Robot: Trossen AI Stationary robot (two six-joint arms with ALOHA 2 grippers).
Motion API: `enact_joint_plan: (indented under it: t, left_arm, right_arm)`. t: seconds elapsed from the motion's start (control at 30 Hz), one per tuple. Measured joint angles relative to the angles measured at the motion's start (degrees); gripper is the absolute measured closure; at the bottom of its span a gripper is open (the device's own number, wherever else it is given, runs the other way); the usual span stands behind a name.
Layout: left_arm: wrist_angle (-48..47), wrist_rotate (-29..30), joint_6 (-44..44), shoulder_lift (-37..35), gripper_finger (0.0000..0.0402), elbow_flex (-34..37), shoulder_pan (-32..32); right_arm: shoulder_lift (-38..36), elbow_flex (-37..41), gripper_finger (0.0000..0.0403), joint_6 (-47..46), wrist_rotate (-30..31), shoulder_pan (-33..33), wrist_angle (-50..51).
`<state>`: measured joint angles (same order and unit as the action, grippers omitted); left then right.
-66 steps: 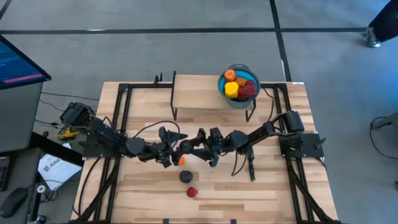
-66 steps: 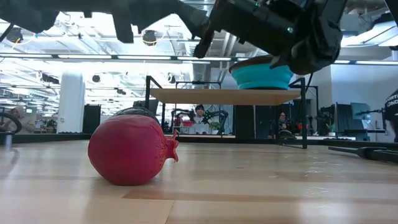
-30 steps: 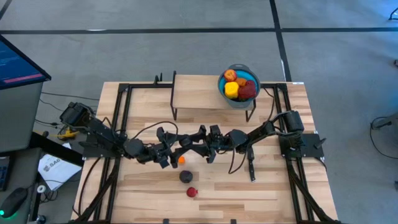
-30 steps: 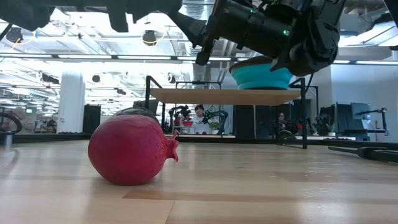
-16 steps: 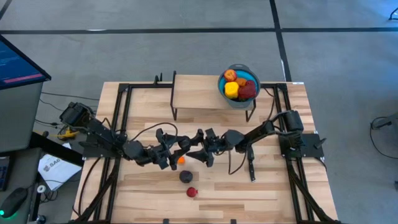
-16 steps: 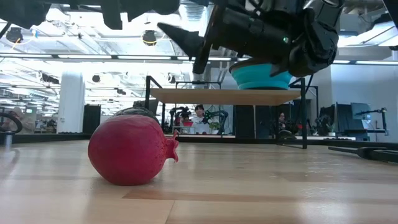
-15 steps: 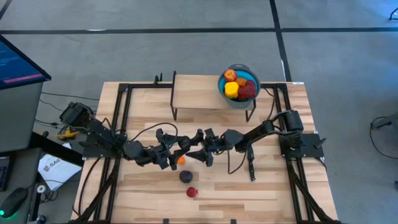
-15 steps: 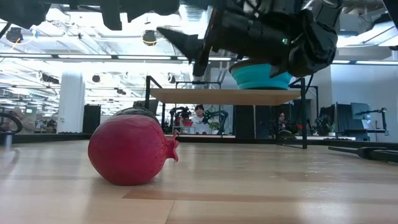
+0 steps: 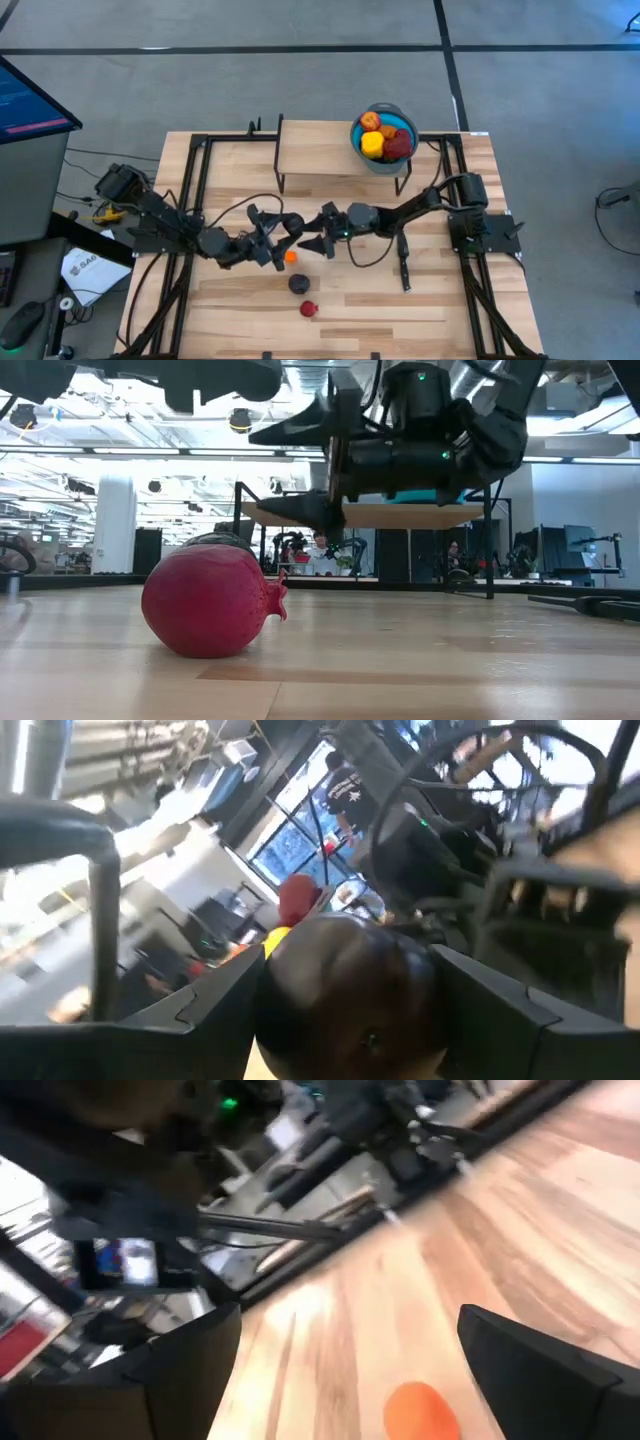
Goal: Pick & Place Fruit
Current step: Put the plum into the strainer bowl
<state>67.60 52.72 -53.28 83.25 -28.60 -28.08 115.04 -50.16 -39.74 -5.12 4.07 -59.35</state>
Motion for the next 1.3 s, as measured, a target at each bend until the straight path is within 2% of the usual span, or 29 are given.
enact_joint_plan:
  t: [0.07,0.13,0.27,0.33,0.47,0.63,0.77,0.9,1.03,1.17,1.3]
  left_arm:
    - [-3.98,-1.12,6.27,-1.13,0.0147,-1.21,1.29]
    - [-13.55,-4.12,13.7,-3.24,0.015,-3.81,3.24]
    - [-40.5,-20.39,32.1,-6.16,0.0147,-14.32,10.42]
    - [-47.89,-25.69,36.57,-5.68,0.0146,-19.77,14.93]
    - [-49.45,-37.83,36.77,-1.58,0.0146,-29.23,24.27]
    - [-49.35,-49.01,36.7,7.86,0.0145,-41.06,33.68]
    - [-46.67,-49.71,36.72,15.43,0.0143,-47.67,39.09]
    - [-45.41,-49.74,36.96,20.21,0.0136,-51.47,43.52]
    - [-42.71,-50.48,39.95,23.58,0.013,-52.13,46.92]
    - [-39.55,-57.88,43.7,26.41,0.0127,-52.18,49.17]
    - [-38.2,-58.64,44.59,28.35,0.0126,-52.11,49.81]
  right_arm:
    - [-1.81,1.82,0.0041,-0.65,4.21,1.27,0.44]
    - [-4.33,3.64,0.0046,-0.8,8.97,3.12,1.7]
    - [-11.7,7.83,0.0057,-0.69,23.48,9.0,11.63]
    - [-15.58,8.99,0.0062,-0.87,32.7,12.9,19.36]
    - [-20.31,9.31,0.0072,-4.04,53.48,21.39,33.02]
    - [-20.43,9.32,0.0078,-6.87,72.03,29.42,36.37]
    - [-17.9,9.39,0.0079,-9.81,76.88,31.53,36.44]
    - [-14.39,8.47,0.0079,-13.02,77.54,31.31,35.9]
    - [-10.39,7.43,0.0079,-12.2,77.37,30.31,31.5]
    - [-7.47,6.15,0.0079,-8.62,76.85,29.1,26.62]
    - [-6.44,4.57,0.0079,-6.14,75.6,28.36,25.47]
